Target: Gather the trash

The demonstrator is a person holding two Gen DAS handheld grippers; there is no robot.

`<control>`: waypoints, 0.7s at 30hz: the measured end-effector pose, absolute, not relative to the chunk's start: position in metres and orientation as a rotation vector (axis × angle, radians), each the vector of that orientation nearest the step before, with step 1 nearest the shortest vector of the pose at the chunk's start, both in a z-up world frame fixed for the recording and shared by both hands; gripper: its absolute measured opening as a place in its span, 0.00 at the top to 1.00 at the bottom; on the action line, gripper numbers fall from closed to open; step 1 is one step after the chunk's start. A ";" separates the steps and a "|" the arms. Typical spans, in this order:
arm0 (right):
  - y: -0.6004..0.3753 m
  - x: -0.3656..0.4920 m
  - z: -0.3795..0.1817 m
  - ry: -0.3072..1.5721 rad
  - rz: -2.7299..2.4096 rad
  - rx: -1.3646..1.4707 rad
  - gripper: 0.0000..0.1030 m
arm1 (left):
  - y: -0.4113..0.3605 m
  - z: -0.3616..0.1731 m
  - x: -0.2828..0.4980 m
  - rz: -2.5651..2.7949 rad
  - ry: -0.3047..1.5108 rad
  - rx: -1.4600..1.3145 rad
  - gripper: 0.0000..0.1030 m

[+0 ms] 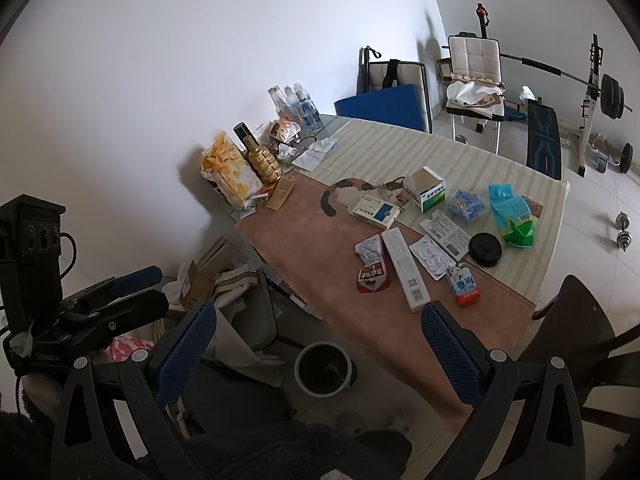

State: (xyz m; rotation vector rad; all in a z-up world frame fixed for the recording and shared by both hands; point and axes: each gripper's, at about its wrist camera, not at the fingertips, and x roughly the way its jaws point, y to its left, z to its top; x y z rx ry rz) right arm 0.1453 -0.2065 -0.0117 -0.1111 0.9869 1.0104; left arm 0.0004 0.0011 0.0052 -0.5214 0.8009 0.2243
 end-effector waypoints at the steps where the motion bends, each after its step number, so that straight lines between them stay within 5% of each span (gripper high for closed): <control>1: -0.207 0.146 -0.009 0.987 1.015 -0.112 0.00 | 0.002 0.006 0.001 0.222 0.802 -0.523 0.00; 21: -0.212 0.147 -0.007 0.987 1.019 -0.109 0.00 | -0.004 0.001 0.003 0.184 0.803 -0.542 0.00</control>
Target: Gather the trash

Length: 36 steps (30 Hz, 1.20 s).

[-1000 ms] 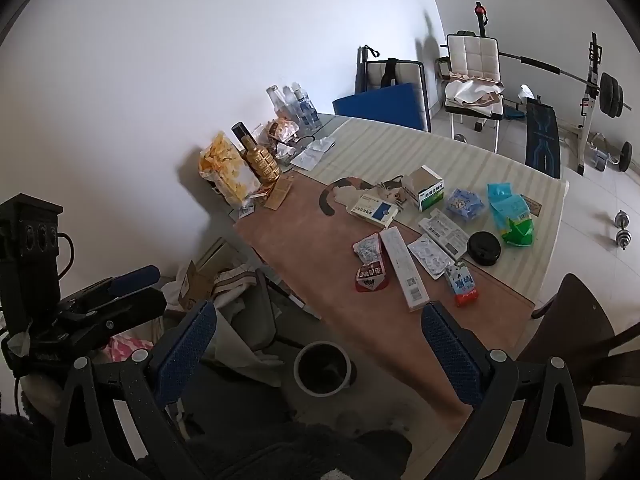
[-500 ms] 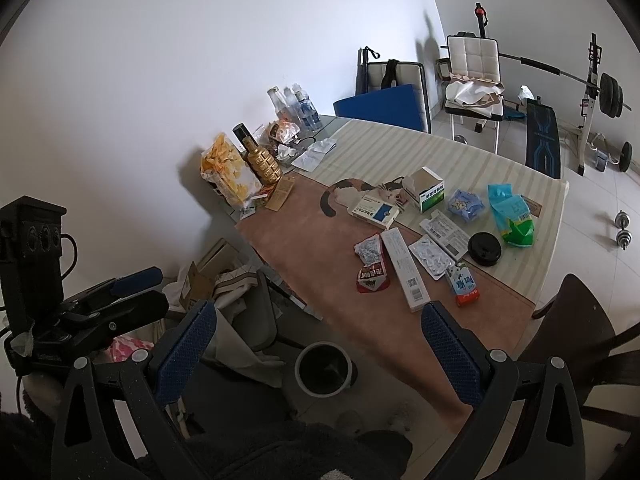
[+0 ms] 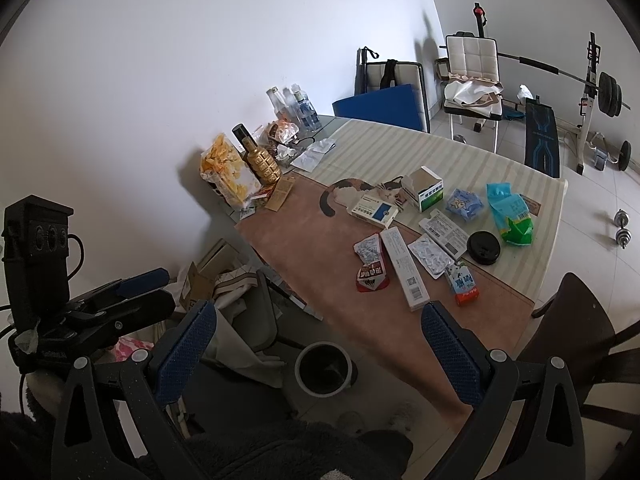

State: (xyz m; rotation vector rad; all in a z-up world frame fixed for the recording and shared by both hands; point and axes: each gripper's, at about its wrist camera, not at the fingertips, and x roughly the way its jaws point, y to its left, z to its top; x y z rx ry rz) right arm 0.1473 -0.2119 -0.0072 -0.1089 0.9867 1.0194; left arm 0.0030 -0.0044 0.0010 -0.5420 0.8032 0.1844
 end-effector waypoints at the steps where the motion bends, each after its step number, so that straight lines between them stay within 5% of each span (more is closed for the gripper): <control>1: -0.211 0.147 -0.007 0.986 1.019 -0.110 0.00 | -0.004 0.001 0.002 0.181 0.803 -0.542 0.00; 36: -0.212 0.147 -0.007 0.985 1.020 -0.108 0.00 | -0.008 0.005 0.008 0.165 0.798 -0.537 0.00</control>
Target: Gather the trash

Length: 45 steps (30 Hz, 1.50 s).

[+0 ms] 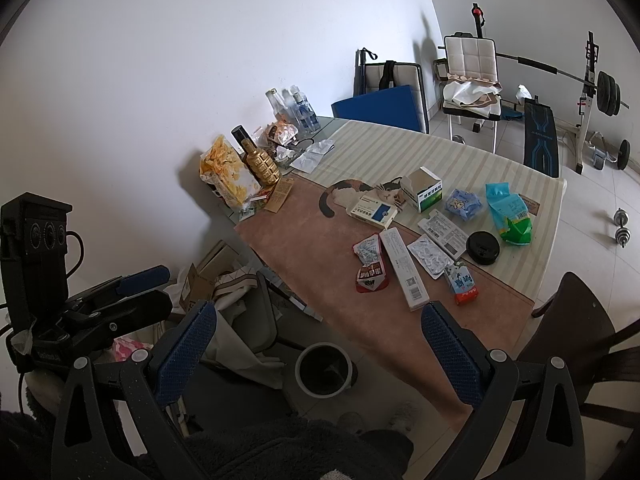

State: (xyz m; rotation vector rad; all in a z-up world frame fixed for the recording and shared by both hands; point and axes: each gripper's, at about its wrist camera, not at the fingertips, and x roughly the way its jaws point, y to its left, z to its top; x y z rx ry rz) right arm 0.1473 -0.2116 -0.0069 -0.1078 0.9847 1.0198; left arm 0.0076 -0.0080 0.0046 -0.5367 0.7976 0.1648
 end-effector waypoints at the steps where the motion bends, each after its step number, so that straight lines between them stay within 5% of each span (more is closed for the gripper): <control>1: -0.211 0.147 -0.007 0.985 1.020 -0.108 0.00 | -0.008 0.005 0.008 0.166 0.797 -0.537 0.00; 15: -0.211 0.147 -0.008 0.987 1.005 -0.088 0.00 | -0.006 0.007 0.013 0.154 0.805 -0.533 0.00; 22: -0.205 0.173 -0.035 0.990 0.797 -0.106 0.00 | 0.018 -0.034 0.046 0.493 0.901 -0.302 0.00; 32: -0.130 0.308 -0.206 1.218 0.590 -0.284 0.00 | 0.092 -0.199 0.118 0.705 1.216 -0.419 0.00; 39: -0.029 0.374 -0.354 1.421 0.625 -0.468 0.14 | 0.128 -0.288 0.133 0.855 1.426 -0.516 0.00; 45: 0.029 0.369 -0.411 1.466 0.716 -0.648 0.25 | 0.145 -0.332 0.131 0.946 1.528 -0.570 0.00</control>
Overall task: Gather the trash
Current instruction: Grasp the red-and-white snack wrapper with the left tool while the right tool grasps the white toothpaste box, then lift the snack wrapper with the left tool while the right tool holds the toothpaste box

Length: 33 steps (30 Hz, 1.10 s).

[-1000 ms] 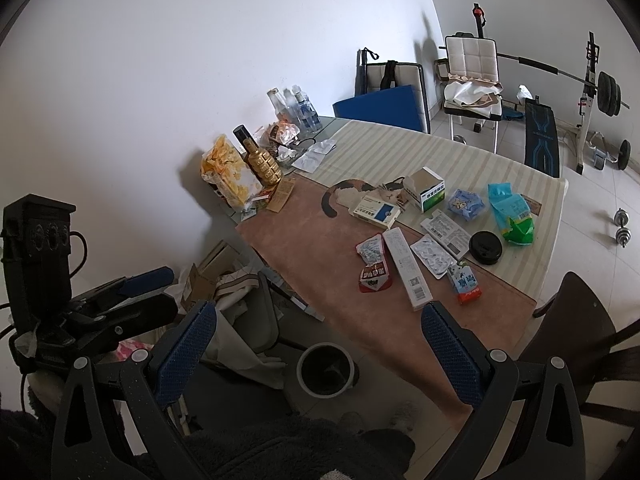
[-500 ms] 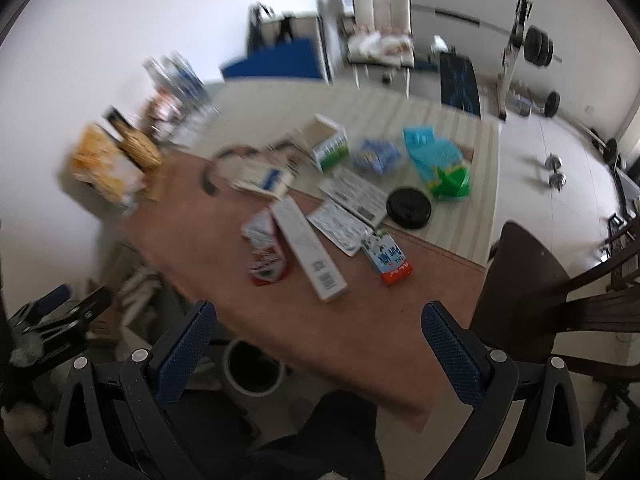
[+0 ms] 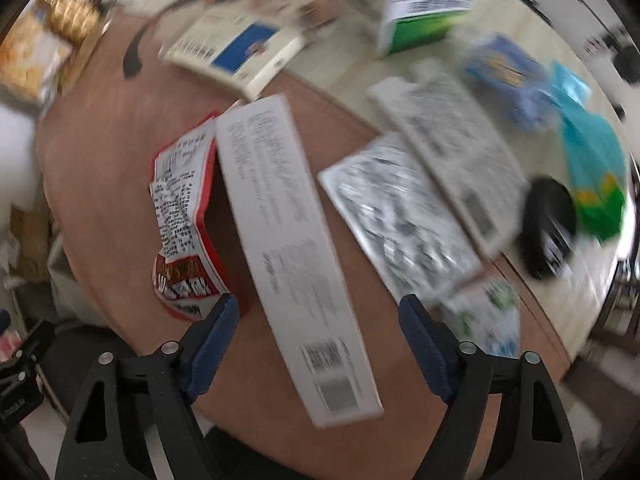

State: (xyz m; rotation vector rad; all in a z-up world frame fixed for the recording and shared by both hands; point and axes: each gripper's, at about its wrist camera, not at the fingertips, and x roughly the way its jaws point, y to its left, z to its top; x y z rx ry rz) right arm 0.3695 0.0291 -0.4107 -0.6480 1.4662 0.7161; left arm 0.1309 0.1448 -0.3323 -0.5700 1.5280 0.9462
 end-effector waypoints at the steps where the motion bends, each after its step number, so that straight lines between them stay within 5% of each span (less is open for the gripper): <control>1: 0.034 0.369 -0.415 1.473 0.726 -0.661 0.29 | 0.147 -0.337 0.129 0.959 1.542 -0.581 0.00; 6: 0.052 0.370 -0.436 1.474 0.753 -0.738 0.50 | 0.152 -0.348 0.138 0.968 1.569 -0.613 0.00; 16: 0.021 0.413 -0.387 1.492 0.782 -0.563 0.51 | 0.156 -0.344 0.197 0.761 1.475 -0.843 0.00; 25: -0.009 0.480 -0.390 1.455 0.645 -0.496 0.51 | 0.157 -0.400 0.269 0.574 1.488 -1.060 0.00; 30: -0.024 0.491 -0.393 1.465 0.613 -0.481 0.51 | 0.160 -0.405 0.278 0.636 1.495 -0.964 0.37; 33: -0.041 0.486 -0.388 1.470 0.616 -0.474 0.51 | 0.155 -0.397 0.285 0.641 1.499 -0.898 0.43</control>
